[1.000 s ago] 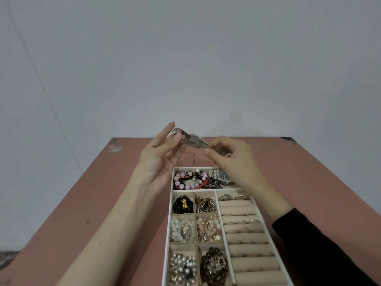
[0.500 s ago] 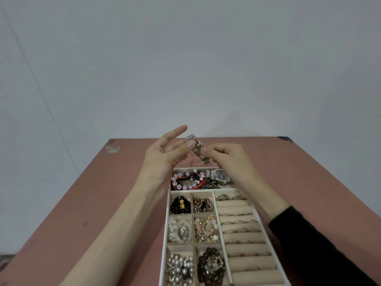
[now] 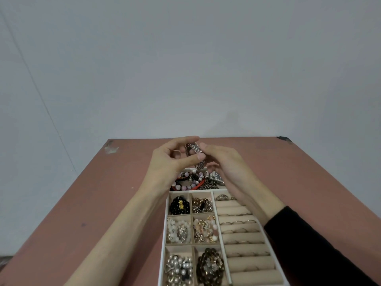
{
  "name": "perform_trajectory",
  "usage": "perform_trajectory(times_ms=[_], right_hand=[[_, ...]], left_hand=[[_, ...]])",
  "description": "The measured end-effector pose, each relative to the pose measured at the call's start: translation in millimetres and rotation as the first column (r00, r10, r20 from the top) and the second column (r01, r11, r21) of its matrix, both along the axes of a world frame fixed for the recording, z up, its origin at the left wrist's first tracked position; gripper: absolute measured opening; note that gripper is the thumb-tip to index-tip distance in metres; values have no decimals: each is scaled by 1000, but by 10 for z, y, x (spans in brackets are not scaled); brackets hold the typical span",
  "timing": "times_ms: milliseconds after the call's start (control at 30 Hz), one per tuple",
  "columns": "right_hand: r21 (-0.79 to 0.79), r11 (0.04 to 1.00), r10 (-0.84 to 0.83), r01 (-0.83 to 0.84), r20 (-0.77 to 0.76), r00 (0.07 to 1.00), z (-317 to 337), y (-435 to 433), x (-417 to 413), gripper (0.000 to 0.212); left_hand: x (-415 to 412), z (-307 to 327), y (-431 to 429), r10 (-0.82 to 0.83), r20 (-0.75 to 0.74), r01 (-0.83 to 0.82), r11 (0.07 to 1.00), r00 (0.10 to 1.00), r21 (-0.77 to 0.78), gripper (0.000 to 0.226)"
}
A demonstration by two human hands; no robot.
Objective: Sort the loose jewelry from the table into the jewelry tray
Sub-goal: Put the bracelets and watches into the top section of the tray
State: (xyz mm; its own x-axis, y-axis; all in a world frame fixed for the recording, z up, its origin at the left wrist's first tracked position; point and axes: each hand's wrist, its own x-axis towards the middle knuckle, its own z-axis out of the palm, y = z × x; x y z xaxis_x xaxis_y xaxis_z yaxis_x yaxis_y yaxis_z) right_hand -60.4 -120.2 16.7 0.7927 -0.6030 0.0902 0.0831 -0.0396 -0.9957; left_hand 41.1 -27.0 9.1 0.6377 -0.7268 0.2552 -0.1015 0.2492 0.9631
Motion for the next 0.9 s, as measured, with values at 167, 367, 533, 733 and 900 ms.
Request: perform_trajectory(times_ms=[167, 367, 533, 733, 900], right_hand=[[44, 999, -24, 24, 8, 1000, 11, -45, -18, 21], [83, 995, 61, -61, 3, 998, 23, -105, -41, 22], [135, 978, 155, -157, 27, 988, 40, -160, -69, 32], [199, 952, 218, -231, 84, 972, 49, -184, -92, 25], [269, 944, 158, -194, 148, 976, 98, -240, -133, 18]], left_hand=[[40, 35, 41, -16, 81, 17, 1000, 997, -7, 40], [63, 51, 85, -114, 219, 93, 990, 969, 104, 35], [66, 45, 65, -67, 160, 63, 998, 985, 30, 30], [82, 20, 33, -92, -105, 86, 994, 990, -60, 22], [103, 81, 64, -159, -238, 132, 983, 958, -127, 21]])
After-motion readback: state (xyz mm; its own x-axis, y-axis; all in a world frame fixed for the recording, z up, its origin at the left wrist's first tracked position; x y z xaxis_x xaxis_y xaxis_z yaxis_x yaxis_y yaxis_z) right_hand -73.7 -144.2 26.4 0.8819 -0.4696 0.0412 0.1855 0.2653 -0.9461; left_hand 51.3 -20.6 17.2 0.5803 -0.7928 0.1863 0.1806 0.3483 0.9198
